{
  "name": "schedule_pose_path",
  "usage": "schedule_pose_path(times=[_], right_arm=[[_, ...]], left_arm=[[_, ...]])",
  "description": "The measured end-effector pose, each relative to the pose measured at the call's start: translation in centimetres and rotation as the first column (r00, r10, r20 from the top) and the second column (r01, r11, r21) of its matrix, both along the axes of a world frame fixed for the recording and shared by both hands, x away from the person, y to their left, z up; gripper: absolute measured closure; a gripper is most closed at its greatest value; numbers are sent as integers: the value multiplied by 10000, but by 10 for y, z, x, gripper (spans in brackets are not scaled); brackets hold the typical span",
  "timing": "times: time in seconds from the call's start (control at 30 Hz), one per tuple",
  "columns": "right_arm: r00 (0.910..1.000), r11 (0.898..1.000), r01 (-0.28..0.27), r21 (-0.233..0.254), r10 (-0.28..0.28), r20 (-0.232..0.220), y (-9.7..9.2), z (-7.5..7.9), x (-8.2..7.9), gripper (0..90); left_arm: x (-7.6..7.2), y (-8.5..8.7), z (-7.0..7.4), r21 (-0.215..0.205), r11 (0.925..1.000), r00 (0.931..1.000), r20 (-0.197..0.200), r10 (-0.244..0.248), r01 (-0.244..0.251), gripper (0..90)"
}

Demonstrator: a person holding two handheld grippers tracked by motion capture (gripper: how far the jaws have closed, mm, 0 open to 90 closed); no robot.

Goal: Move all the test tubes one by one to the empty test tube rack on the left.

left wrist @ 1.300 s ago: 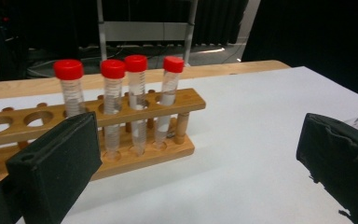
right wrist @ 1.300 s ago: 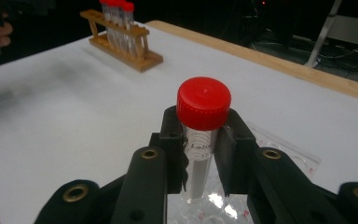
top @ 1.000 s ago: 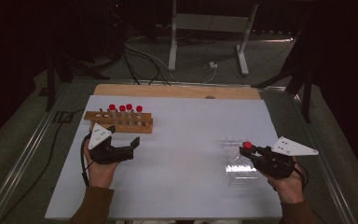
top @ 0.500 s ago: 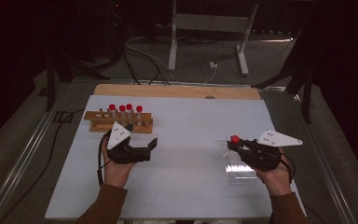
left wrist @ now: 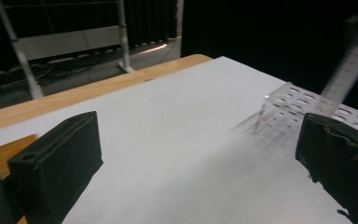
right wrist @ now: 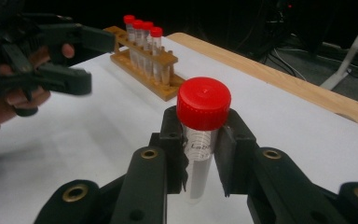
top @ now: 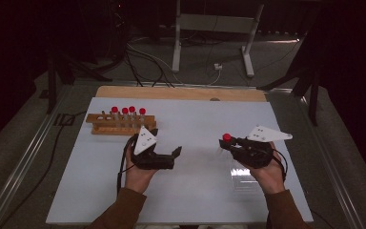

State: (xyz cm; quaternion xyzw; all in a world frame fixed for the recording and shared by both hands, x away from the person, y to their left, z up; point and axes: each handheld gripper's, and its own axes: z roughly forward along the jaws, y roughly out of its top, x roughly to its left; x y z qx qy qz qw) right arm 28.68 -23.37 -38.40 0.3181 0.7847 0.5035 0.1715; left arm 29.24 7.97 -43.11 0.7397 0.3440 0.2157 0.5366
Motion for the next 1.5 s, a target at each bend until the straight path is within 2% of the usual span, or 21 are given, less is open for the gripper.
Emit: schedule_pose_path(times=[0.23, 0.5, 0.6, 0.67, 0.93, 1.07, 1.33, 1.5], right_arm=[[9998, 9998, -192, -61, 192, -59, 13, 1, 3, 740], [9991, 9992, -393, -55, 392, -128, 25, 0, 5, 740], [9989, 9990, -439, -55, 438, -161, 29, -1, 6, 740], [9987, 9988, -479, -35, 479, -178, 31, -2, 6, 740], [9978, 9980, -628, -7, 628, -233, 38, -4, 6, 740], [9973, 9977, -683, 5, 683, -253, 40, -4, 6, 740], [9966, 9971, -767, 18, 767, -289, 41, -5, 5, 740], [9965, 9970, -769, 22, 769, -325, 40, -6, 5, 741]], left_arm=[[-2, -24, -2, 51, 9978, 9978, -32, -655, 655, 44], [-5, -47, -2, 223, 9908, 9910, 22, -1339, 1338, 96], [-6, -52, -3, 172, 9888, 9889, 72, -1486, 1485, 166], [-7, -55, -3, 180, 9874, 9875, 80, -1576, 1574, 183], [-9, -64, -6, 143, 9793, 9789, 282, -2024, 2020, 499], [-10, -67, -7, 63, 9772, 9767, 315, -2121, 2120, 598], [-10, -69, -8, 40, 9763, 9754, 428, -2163, 2163, 715], [-10, -69, -8, -55, 9752, 9743, 449, -2206, 2211, 748]])
